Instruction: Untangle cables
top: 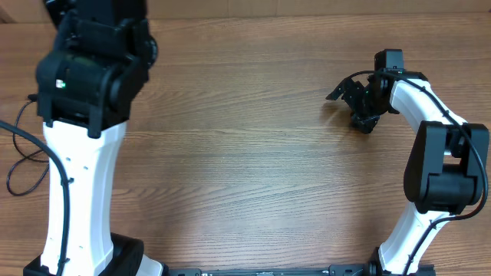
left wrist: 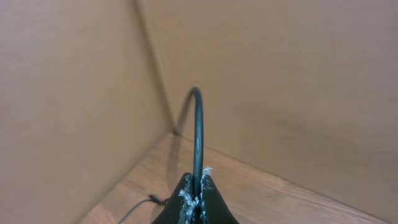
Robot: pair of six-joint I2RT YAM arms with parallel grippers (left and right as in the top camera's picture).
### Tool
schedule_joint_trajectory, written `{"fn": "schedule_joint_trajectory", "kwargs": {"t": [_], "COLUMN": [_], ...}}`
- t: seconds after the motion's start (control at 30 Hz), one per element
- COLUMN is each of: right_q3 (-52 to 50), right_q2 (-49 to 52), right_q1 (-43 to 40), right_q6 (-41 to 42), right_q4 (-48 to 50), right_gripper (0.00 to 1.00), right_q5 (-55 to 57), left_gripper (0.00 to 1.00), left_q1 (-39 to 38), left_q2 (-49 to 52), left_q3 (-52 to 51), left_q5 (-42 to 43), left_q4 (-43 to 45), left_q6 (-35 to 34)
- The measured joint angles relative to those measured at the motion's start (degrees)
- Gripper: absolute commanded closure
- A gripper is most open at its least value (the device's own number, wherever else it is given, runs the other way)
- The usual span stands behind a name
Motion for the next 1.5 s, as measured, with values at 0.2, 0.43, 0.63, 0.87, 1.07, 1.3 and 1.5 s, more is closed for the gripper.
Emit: {"fn": "schedule_joint_trajectory", "kwargs": {"t": [0.2,0.43,0.63,0.87,1.07,1.3,1.5], "right_q3": [0.0,0.0,0.0,0.0,0.0,0.0,0.0], "right_q2": [0.0,0.0,0.0,0.0,0.0,0.0,0.0], "right_q1": [0.0,0.0,0.0,0.0,0.0,0.0,0.0], "right_q6": [0.0,0.0,0.0,0.0,0.0,0.0,0.0], "right_q4": [0.0,0.0,0.0,0.0,0.0,0.0,0.0], "right_gripper": [0.0,0.0,0.0,0.0,0.0,0.0,0.0], "right_q5": [0.0,0.0,0.0,0.0,0.0,0.0,0.0], "left_gripper": [0.96,0.96,0.96,0.96,0.96,0.96,0.96], "left_q1": [5.9,10.4,16.8,28.2,34.9,38.2,38.2], "left_q2": [0.0,0.0,0.1,1.9,6.4,10.0,14.4], "left_q3": [0.0,0.0,0.0,-0.4,-0.7,-0.8,-0.8], "left_q5": [1.4,3.1,9.7,21.9,29.0,31.5,32.0], "left_q4": [-1.5,-8.7,-13.2,-14.1,-15.8,-16.8,-17.4], "left_q6": [-0.2,-6.5,-13.6,-16.6,-16.9,-17.5,-17.5]}}
